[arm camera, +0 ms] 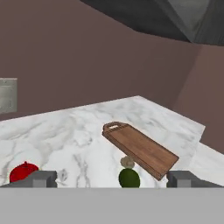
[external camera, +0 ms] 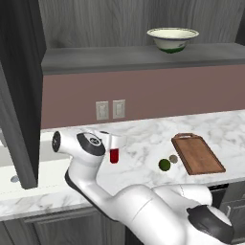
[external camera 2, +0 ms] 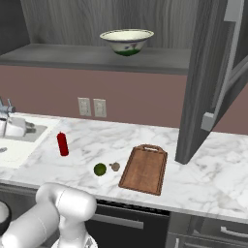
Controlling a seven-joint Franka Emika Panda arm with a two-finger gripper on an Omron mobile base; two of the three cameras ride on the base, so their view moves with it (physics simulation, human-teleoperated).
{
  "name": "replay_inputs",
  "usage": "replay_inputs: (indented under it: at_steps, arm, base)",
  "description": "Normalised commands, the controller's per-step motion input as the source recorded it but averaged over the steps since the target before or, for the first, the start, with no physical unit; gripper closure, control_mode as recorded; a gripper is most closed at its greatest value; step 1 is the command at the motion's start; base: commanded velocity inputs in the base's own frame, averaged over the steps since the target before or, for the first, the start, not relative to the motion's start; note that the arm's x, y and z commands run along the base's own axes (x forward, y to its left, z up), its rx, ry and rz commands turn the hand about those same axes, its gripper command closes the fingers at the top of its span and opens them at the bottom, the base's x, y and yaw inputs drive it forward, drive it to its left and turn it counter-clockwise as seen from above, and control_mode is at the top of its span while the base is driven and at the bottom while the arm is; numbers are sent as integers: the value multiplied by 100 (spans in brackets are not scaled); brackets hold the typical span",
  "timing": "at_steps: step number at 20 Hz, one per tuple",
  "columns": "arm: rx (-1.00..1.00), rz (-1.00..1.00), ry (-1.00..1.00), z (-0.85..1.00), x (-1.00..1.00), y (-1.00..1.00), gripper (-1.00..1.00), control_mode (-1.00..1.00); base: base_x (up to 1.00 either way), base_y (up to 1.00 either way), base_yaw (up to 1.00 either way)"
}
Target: Open the cabinet. Place the bowl and condiment on the counter. Then place the lime and garlic on the cutting board.
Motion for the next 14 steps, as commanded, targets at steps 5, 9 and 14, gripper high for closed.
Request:
replay_inputs:
  at_steps: [5, 9, 14]
  arm:
    - [0, 0, 8, 55, -37, -27, -100, -100]
    - [0, 0, 2, 51, -30, -29, -100, -100]
    - [0, 0, 0, 43, -23, -36, -100, -100]
  base:
    - [0, 0, 0]
    - [0, 0, 0]
    - [0, 0, 0]
